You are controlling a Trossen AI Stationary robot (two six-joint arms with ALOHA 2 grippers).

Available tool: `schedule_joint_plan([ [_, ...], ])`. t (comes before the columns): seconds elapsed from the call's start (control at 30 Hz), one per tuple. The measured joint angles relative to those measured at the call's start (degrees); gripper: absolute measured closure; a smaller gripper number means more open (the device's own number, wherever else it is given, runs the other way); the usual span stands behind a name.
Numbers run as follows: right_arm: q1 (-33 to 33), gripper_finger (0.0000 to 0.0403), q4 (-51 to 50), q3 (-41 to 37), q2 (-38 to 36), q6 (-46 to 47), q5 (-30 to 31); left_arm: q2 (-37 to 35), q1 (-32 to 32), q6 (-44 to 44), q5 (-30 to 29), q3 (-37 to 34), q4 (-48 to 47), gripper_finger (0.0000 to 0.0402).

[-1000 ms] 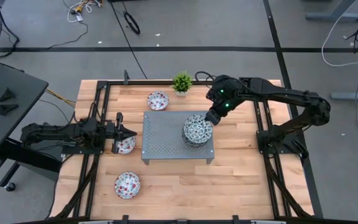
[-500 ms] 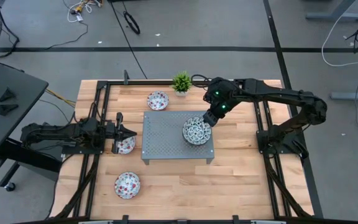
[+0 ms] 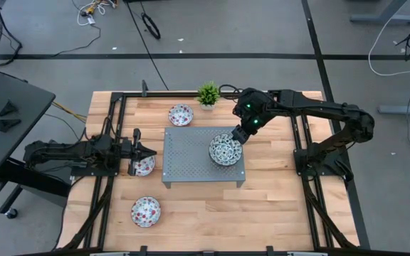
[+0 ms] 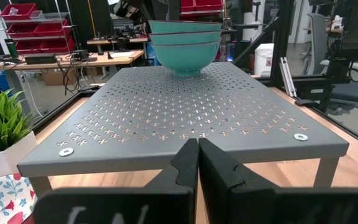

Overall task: Pick & Place Mini bowls
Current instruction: Put the top red patterned bowl on the shelf

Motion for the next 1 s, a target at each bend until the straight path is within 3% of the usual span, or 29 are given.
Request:
schedule_joint_plan([
  [0.23,0.0,0.028,0.8,0.0,-0.7,-0.2,0.0,0.0,0.0,0.0,0.0,0.0,0.0,0.0383],
  [0.43,0.0,0.0266,1.8,0.0,-3.5,-0.2,0.0,0.0,0.0,0.0,0.0,0.0,0.0,0.0383],
  [0.63,0.0,0.0266,2.4,0.0,-7.1,-0.2,0.2,0.0,0.0,0.0,0.0,0.0,0.0,0.0383],
  [1.0,2.3,0.0317,3.5,0.0,-14.2,-6.3,11.6,0.0,0.0,0.0,0.0,0.0,0.0,0.0383],
])
